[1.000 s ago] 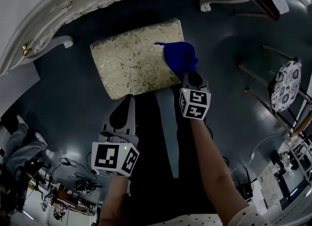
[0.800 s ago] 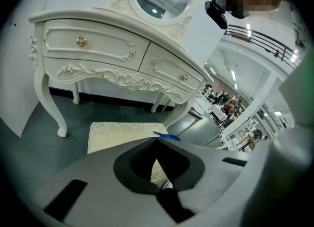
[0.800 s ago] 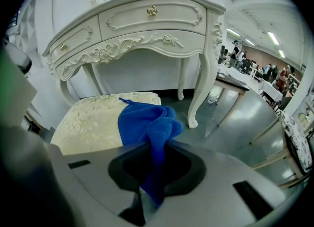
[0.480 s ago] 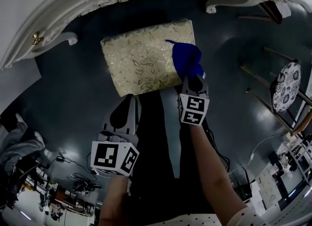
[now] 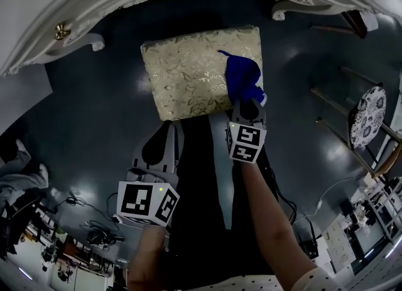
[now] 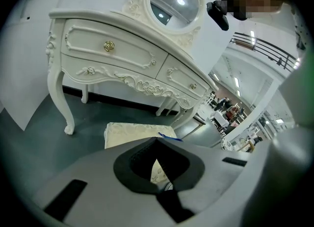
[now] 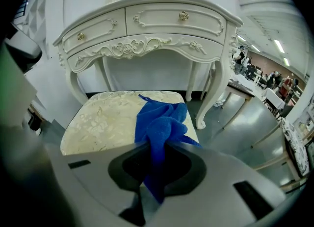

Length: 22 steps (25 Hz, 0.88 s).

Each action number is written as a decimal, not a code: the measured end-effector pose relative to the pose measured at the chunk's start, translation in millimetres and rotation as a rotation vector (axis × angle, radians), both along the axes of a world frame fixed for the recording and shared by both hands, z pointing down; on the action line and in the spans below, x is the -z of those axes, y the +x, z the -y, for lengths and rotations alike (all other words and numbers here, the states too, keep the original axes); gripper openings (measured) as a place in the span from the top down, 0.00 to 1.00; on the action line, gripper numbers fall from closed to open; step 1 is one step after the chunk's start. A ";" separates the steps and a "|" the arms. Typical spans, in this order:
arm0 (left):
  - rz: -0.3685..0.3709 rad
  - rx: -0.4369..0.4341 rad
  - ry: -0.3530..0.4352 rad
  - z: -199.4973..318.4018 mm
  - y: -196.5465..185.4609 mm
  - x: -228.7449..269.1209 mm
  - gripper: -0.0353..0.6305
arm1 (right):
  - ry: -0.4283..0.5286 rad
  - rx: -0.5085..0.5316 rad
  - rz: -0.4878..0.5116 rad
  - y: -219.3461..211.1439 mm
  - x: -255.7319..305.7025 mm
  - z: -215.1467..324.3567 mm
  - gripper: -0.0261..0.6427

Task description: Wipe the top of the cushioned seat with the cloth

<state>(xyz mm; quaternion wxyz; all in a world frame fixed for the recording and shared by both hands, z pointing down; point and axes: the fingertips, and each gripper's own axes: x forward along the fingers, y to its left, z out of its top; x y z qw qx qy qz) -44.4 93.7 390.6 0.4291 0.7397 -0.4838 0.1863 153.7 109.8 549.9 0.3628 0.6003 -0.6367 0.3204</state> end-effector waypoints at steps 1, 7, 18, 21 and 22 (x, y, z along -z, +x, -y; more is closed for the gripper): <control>-0.001 0.005 0.000 0.6 -2.8 -0.3 0.95 | 0.000 -0.003 -0.001 -2.6 0.2 0.1 0.87; -0.002 0.041 -0.009 0.4 -18.0 -4.8 0.95 | -0.012 0.008 0.006 -24.2 -1.3 -1.7 0.87; -0.022 0.101 -0.027 -1.4 -36.4 -8.6 0.95 | -0.021 0.018 0.020 -53.2 0.8 -4.3 0.87; -0.023 0.113 -0.027 -0.6 -42.2 -8.2 0.95 | -0.019 0.025 0.032 -65.2 2.1 -4.2 0.87; -0.023 0.116 -0.027 -0.5 -43.5 -8.3 0.95 | -0.017 0.030 0.034 -68.7 1.9 -4.5 0.87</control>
